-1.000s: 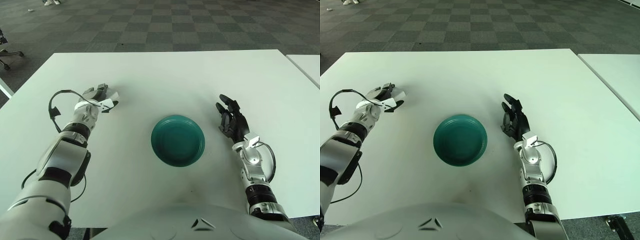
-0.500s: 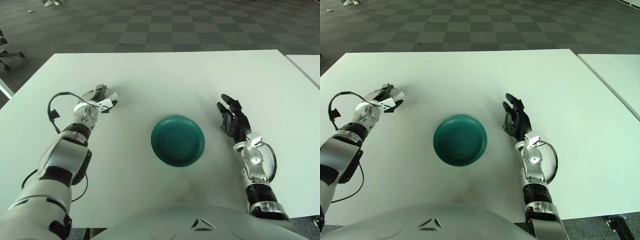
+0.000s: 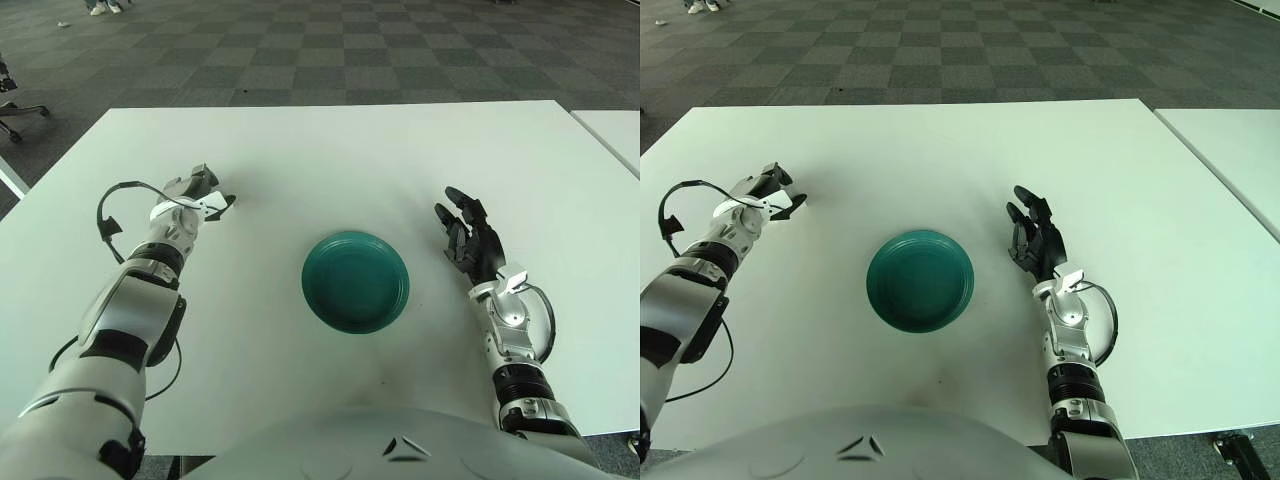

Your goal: Put the charger into the plate.

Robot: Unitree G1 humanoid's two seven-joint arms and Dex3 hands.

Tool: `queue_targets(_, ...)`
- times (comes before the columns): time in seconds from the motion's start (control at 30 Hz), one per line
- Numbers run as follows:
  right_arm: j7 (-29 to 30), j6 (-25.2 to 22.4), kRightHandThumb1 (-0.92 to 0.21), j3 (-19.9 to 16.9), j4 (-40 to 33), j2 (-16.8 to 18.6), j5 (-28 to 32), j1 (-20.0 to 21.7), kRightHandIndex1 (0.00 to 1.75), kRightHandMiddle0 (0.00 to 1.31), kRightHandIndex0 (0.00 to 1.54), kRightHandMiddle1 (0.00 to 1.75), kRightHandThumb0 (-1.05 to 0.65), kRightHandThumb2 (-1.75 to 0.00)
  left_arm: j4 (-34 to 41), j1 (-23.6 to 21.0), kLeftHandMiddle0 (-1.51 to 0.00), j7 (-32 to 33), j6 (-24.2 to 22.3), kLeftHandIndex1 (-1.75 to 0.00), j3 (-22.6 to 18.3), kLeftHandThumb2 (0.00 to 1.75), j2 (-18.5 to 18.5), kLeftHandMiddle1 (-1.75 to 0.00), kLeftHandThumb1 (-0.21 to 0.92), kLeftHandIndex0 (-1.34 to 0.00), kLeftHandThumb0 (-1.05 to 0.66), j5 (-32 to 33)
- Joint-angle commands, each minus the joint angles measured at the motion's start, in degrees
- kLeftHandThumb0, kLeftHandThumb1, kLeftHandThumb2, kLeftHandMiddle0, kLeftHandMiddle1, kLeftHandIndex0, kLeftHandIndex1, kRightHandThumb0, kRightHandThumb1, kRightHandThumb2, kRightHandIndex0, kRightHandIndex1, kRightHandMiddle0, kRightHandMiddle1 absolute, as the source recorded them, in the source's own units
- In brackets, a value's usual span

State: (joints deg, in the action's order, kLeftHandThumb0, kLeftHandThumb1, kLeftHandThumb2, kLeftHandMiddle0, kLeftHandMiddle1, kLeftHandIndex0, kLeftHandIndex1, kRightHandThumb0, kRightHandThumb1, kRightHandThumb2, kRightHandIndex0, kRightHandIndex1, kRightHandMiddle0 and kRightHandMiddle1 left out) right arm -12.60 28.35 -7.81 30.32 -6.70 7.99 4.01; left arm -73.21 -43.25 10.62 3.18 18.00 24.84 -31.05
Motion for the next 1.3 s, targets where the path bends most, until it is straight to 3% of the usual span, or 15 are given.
queue_targets(0.0,-0.28,-2.44,-0.92,-0.66,7.19,0.75,0.46,-5.07,0.03,0.00,0.35,0.64,-0.87,-0.79,-1.66,2.91,-0.66,-1.07,-1.69,-1.74,-0.61,0.59,-2.32,-1.74,0.92,-0.51,-0.66,1.42)
queue_targets(0.07,-0.42,-2.30,-0.92,-0.79,7.55,0.68,0.45,-4.90,0.03,0.00,0.34,0.64,-0.87,-0.81,-1.59,2.98,-0.71,-0.59,-1.66,-1.74,-0.89,0.86,-2.55,-1.75,0.69,-0.48,-0.52,1.82)
queue_targets(0.17,-0.66,-2.05,-0.92,-1.04,8.21,0.57,0.49,-4.52,0.03,0.00,0.34,0.63,-0.86,-0.82,-1.52,3.10,-0.78,0.13,-1.42,-1.75,-1.14,1.05,-2.86,-1.75,0.53,-0.50,-0.47,2.24)
queue_targets(0.37,-0.62,-1.53,-0.92,-1.66,9.58,0.76,0.60,-3.55,0.02,0.00,0.35,0.65,-0.87,-0.83,-1.45,3.55,-0.91,1.27,-0.36,-1.75,-2.05,1.22,-3.25,-1.75,0.39,-0.56,-0.46,3.08)
queue_targets(0.77,-0.38,-0.86,-0.92,-2.06,10.88,0.98,0.37,-2.49,0.02,0.00,0.35,0.67,-0.85,-0.85,-1.15,4.14,-1.11,2.55,3.15,-1.75,-1.81,1.33,-3.10,-1.75,0.31,-0.62,-0.48,3.55)
queue_targets(1.27,0.31,0.23,-0.92,-2.13,12.27,0.80,-0.24,-1.76,0.02,0.00,0.38,0.68,-0.86,-0.87,-0.95,4.99,-1.19,5.84,6.56,-1.75,-2.17,1.38,-2.59,-1.75,0.26,-0.66,-0.50,3.66)
